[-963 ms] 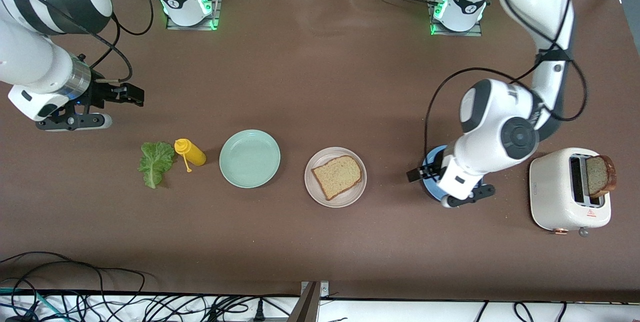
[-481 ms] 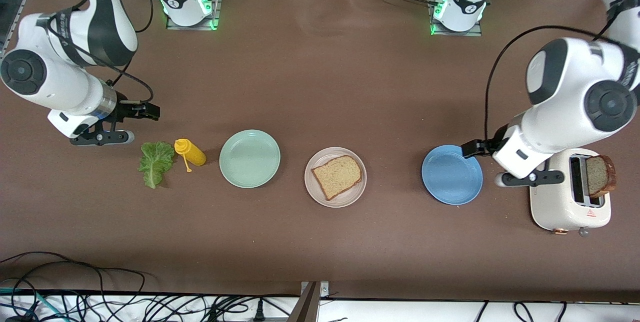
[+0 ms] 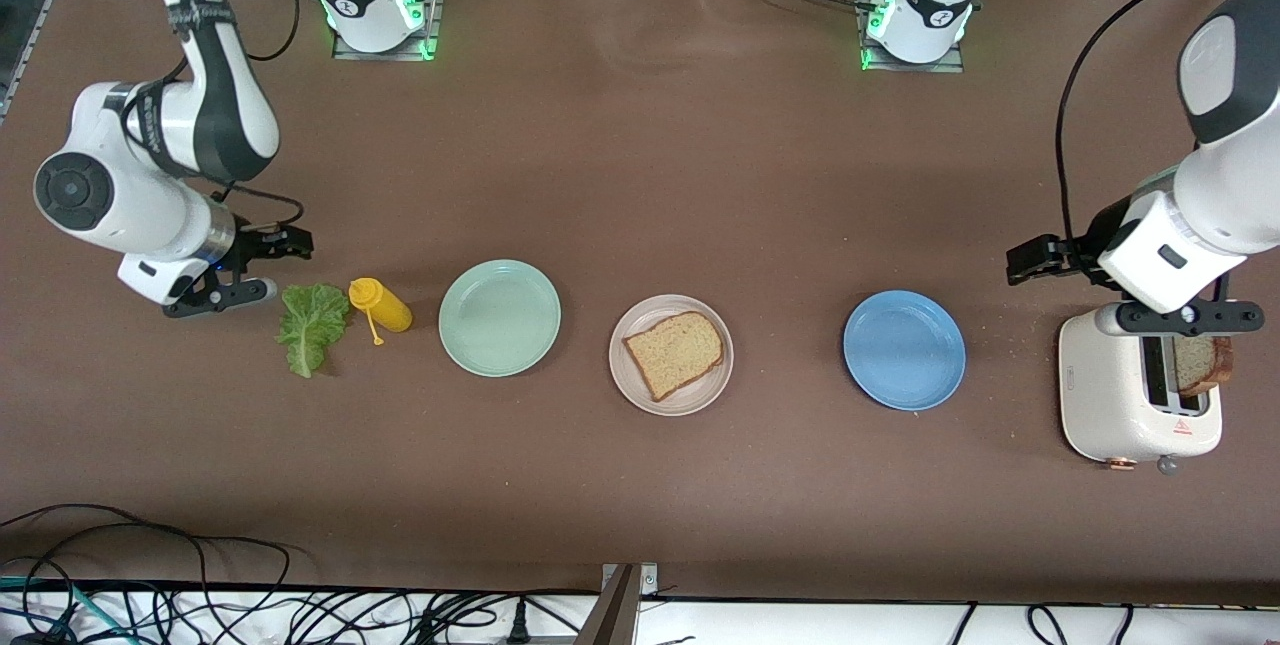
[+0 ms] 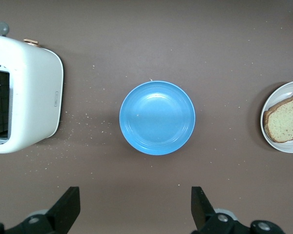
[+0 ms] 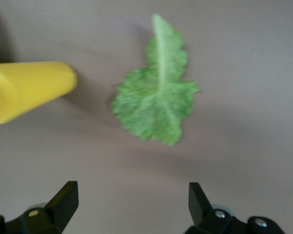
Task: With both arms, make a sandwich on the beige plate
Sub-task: 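Grasp the green lettuce leaf with the right gripper and lift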
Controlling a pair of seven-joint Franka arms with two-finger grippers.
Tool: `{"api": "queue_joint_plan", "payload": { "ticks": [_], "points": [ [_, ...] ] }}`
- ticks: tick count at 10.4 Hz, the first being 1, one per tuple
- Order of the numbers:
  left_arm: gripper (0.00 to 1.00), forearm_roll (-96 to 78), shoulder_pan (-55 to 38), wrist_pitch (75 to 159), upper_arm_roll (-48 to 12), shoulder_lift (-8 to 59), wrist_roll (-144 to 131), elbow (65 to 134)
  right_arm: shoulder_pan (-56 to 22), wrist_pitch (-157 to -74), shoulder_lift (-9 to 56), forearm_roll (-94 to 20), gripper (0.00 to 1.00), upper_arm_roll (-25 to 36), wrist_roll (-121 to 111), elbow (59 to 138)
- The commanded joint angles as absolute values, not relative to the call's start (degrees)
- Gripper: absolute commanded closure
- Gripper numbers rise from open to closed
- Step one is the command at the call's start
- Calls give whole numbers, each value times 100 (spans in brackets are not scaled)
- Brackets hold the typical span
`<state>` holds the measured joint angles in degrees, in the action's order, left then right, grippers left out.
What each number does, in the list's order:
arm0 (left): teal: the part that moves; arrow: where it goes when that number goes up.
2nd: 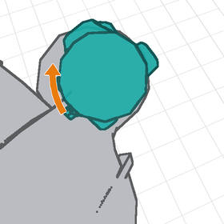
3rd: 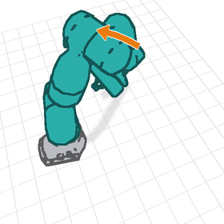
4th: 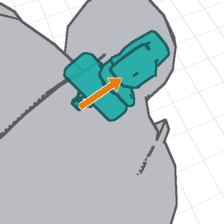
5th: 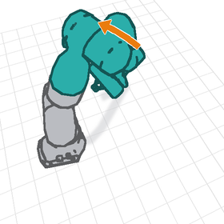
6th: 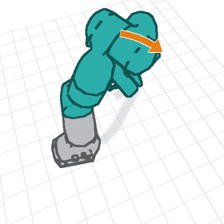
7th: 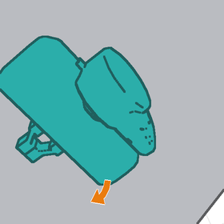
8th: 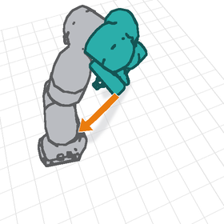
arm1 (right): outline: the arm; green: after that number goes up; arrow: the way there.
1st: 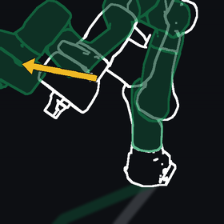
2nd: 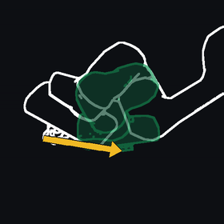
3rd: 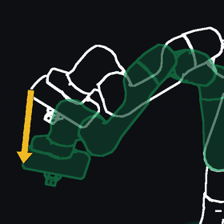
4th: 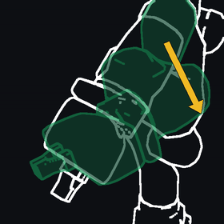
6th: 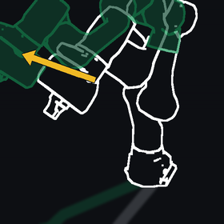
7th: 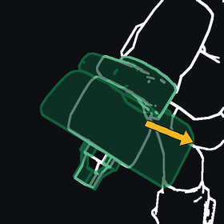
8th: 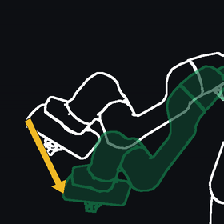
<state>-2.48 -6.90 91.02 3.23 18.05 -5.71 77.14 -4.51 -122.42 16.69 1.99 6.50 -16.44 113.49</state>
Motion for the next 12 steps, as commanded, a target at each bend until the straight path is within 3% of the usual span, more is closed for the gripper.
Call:
{"api": "queue_joint_plan", "payload": {
  "ticks": [1, 4, 8, 9, 10, 11, 12],
  "points": [
    [0, -79, -642, 8974, 290, 1828, -422, 7681, -290, -12900, 2169, -243, 0, 650, -1951, 11268],
    [0, -88, -633, 8886, 281, 1828, -404, 7682, -334, -13471, 2573, -1509, 0, 650, -1864, 11250],
    [0, -97, -633, 8886, 281, 1828, -387, 7699, -360, -15306, 3469, -1354, 4, 650, -2021, 11241],
    [0, -97, -633, 8886, 281, 1837, -387, 7708, -369, -15398, 3524, -1354, 54, 633, -2021, 11233],
    [0, -97, -633, 8886, 290, 1846, -387, 7699, -421, -15398, 3516, -1354, 87, 633, -2039, 11232],
    [0, -97, -633, 8886, 281, 1846, -387, 7708, -422, -15398, 3490, -1354, 100, 633, -2126, 11241],
    [0, -97, -633, 8877, 281, 1846, -361, 7708, -413, -15398, 3454, -1362, 100, 650, -2344, 11233]
  ]
}}
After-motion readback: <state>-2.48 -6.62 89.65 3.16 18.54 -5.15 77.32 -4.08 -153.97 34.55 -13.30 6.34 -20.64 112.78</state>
